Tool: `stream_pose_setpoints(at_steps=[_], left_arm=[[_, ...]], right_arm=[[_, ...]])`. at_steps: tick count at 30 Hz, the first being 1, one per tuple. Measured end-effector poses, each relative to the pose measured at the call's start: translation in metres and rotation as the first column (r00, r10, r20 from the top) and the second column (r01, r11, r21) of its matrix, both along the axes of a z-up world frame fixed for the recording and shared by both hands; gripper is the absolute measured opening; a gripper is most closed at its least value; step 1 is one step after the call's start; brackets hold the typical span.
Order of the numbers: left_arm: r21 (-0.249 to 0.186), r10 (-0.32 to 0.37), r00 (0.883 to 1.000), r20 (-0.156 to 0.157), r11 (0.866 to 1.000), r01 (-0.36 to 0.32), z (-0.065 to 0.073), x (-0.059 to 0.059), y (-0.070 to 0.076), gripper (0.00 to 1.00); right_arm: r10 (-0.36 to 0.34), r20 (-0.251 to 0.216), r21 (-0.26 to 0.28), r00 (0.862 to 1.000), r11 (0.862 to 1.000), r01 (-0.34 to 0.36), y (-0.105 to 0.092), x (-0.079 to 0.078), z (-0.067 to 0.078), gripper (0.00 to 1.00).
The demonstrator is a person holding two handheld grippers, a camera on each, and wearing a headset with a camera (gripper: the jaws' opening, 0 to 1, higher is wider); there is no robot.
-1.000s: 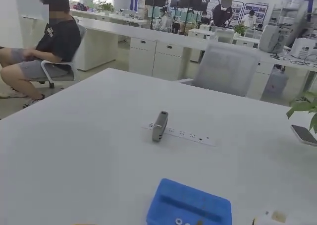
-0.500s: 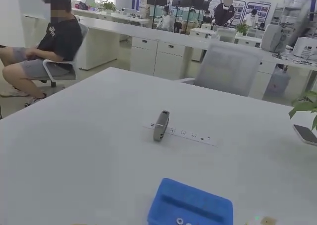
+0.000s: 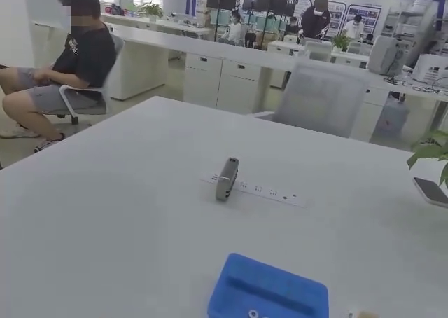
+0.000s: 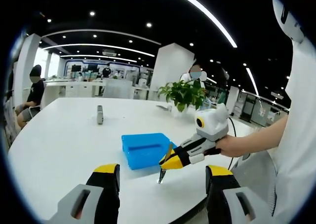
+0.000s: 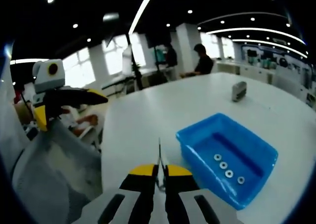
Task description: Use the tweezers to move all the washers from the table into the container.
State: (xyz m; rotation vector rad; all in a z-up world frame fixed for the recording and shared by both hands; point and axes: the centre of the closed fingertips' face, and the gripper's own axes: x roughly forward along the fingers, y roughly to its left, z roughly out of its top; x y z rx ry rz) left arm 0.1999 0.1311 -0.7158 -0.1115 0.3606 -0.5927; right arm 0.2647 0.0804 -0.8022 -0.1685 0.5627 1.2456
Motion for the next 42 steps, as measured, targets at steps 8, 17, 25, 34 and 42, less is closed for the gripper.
stream_pose_setpoints(at_steps=[8,17,25,34,42], left_arm=[[-0.002,0.0,1.0,0.003,1.0,0.0,0.001,-0.001,-0.001,0.71],[-0.006,0.0,1.0,0.002,1.0,0.0,0.0,-0.002,-0.001,0.71],[-0.004,0.006,1.0,0.009,1.0,-0.006,0.0,-0.003,0.001,0.7],[-0.01,0.027,1.0,0.004,1.0,-0.027,0.0,-0.006,0.008,0.7],[-0.015,0.03,0.999,0.013,0.999,-0.03,0.003,-0.004,0.007,0.7]], right_arm=[[0.026,-0.003,-0.011,1.0,1.0,-0.026,0.004,-0.006,-0.001,0.03],[0.114,0.127,-0.097,0.985,0.99,-0.102,0.008,-0.013,-0.003,0.02],[0.072,0.101,-0.063,0.992,0.996,-0.066,0.008,-0.009,-0.001,0.01],[0.0,0.063,0.055,0.998,0.998,-0.003,-0.006,0.012,0.034,0.02],[-0.049,0.111,0.115,0.993,0.993,0.036,-0.005,0.044,0.073,0.02]])
